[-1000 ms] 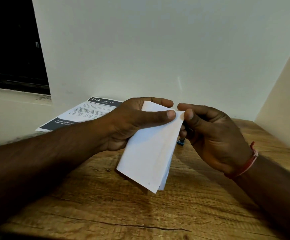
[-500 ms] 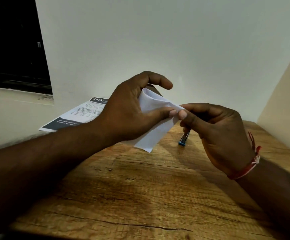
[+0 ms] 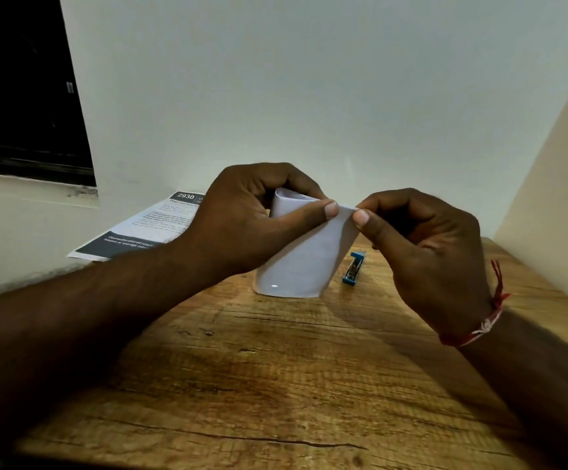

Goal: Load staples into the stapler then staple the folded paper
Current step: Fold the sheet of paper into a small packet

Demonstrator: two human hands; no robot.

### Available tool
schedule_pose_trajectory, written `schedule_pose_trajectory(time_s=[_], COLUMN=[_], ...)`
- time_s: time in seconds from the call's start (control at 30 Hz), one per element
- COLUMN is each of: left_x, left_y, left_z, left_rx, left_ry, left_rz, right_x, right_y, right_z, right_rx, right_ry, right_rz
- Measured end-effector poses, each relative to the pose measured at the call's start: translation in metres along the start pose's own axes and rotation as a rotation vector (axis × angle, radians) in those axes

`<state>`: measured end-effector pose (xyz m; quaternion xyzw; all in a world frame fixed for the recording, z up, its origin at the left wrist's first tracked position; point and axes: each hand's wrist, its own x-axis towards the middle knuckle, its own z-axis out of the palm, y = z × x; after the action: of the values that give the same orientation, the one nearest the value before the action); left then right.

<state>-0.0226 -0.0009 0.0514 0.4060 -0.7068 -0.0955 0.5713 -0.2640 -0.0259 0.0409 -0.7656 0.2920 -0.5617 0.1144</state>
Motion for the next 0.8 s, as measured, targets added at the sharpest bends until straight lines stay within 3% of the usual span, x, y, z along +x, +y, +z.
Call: schedule_pose_trajectory(time_s=[0.37, 0.8], left_x=[0.008, 0.009], left_y=[-0.013, -0.013], left_z=[-0.004, -0.004], left_rx=[-0.208, -0.252], left_ry=[0.020, 0.099], left_rz=[-0.048, -0.092], right_x=[0.008, 0.008], right_y=[0.012, 0.007], right_z=[-0.007, -0.009], right_rx=[0.097, 0.023], right_ry=[0.024, 0.056], right_rz=[0.102, 0.035])
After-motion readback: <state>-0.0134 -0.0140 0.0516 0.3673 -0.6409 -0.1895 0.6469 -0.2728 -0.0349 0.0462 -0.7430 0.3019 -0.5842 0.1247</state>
